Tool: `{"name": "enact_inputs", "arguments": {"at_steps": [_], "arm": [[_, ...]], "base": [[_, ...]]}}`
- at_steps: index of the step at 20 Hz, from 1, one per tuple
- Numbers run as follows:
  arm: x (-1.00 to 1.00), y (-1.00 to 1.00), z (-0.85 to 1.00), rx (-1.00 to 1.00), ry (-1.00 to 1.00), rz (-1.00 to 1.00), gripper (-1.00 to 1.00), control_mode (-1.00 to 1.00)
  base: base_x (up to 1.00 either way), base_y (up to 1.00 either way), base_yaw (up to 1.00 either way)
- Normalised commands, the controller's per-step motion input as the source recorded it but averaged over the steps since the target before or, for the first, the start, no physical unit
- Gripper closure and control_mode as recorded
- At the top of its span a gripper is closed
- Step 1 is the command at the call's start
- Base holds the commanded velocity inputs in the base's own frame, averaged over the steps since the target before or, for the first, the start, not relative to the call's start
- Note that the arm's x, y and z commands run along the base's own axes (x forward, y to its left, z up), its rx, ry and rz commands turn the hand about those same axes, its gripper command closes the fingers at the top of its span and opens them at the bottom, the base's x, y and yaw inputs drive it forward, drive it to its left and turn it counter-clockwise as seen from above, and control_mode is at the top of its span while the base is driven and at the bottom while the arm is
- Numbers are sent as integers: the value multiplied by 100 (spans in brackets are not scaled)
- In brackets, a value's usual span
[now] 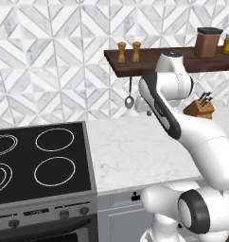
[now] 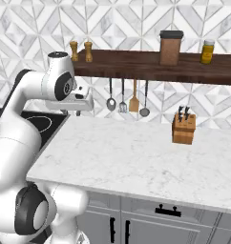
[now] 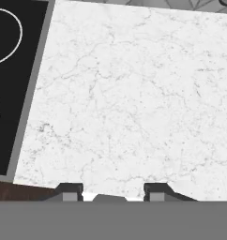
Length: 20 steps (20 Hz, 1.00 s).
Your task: Take a straw from the drawer in front and place it inside the glass cup on the dining counter.
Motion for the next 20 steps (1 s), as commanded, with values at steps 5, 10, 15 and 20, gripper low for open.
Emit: {"name": "enact_inputs", "arguments": {"at_steps": [5, 10, 15, 20], "arm": [[-1, 0, 0, 0, -1, 0, -100, 100], [0, 0, 0, 0, 0, 0, -100, 100], [0, 0, 0, 0, 0, 0, -100, 100], [0, 0, 0, 0, 0, 0, -100, 100]], "base": [[-47, 0, -1], [-100, 21, -26], [-74, 61, -52], [-50, 74, -59]]}}
